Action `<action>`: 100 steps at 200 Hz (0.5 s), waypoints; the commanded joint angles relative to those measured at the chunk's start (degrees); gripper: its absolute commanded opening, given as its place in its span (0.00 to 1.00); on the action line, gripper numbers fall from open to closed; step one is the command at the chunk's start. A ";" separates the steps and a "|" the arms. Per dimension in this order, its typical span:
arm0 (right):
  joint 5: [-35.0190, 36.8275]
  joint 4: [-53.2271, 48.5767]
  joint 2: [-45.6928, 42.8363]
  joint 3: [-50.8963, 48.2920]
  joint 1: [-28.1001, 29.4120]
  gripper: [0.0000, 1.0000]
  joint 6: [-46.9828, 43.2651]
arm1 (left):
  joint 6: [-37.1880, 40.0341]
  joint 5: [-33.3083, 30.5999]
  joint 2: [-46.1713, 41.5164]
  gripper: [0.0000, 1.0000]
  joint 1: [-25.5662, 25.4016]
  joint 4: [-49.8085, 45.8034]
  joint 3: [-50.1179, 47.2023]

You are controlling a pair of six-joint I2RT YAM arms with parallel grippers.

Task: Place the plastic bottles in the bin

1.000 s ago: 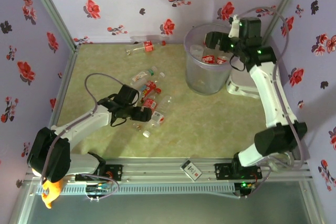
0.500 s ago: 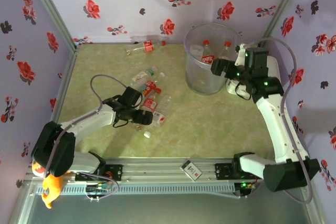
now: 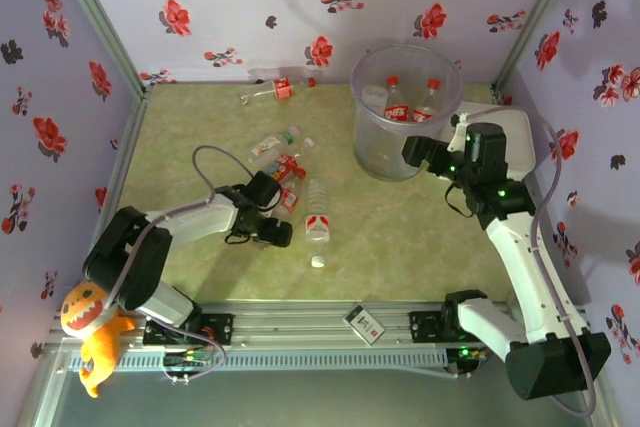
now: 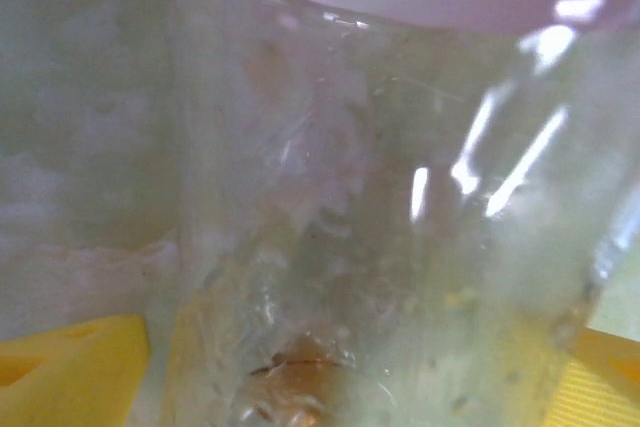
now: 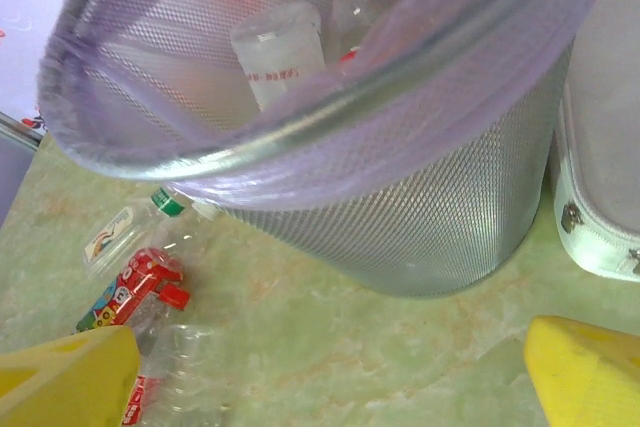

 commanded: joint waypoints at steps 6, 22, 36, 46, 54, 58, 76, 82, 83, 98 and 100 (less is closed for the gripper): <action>-0.45 3.66 -1.05 -2.16 -0.38 0.99 1.78 | 0.05 -1.93 2.54 0.81 -1.03 -1.23 2.72; -0.89 4.37 -1.06 -3.14 -0.42 0.99 2.29 | -0.15 -2.02 2.89 0.73 -1.19 -1.25 3.20; -1.30 4.63 -1.00 -3.85 -0.38 0.99 2.50 | -0.06 -1.99 2.61 0.66 -1.45 -1.44 3.59; -1.43 4.79 -0.89 -4.20 -0.44 0.99 2.60 | 0.12 -1.99 2.50 0.61 -1.44 -1.85 4.00; -1.63 4.86 -0.75 -4.43 -0.39 0.99 2.66 | 0.28 -2.03 2.24 0.59 -1.38 -2.17 4.24; -1.83 4.92 -0.77 -4.48 -0.45 0.99 2.69 | 0.36 -2.03 2.11 0.56 -1.50 -2.32 4.37; -2.35 4.92 -0.63 -4.70 -0.38 0.99 2.73 | 0.55 -1.95 1.25 0.53 -1.55 -3.31 5.21; -2.40 4.83 -0.65 -4.70 -0.37 0.99 2.87 | 0.64 -2.01 0.93 0.52 -1.60 -3.79 5.61; -2.35 4.79 -0.61 -4.66 -0.38 0.99 2.87 | 0.64 -2.02 0.83 0.52 -1.62 -3.87 5.63; -2.42 4.32 -0.65 -4.24 -0.30 0.99 2.91 | 0.86 -1.95 -0.42 0.50 -1.64 -5.03 6.55; -2.40 4.25 -0.66 -4.15 -0.29 0.99 2.99 | 0.89 -1.94 -0.57 0.49 -1.64 -5.19 6.73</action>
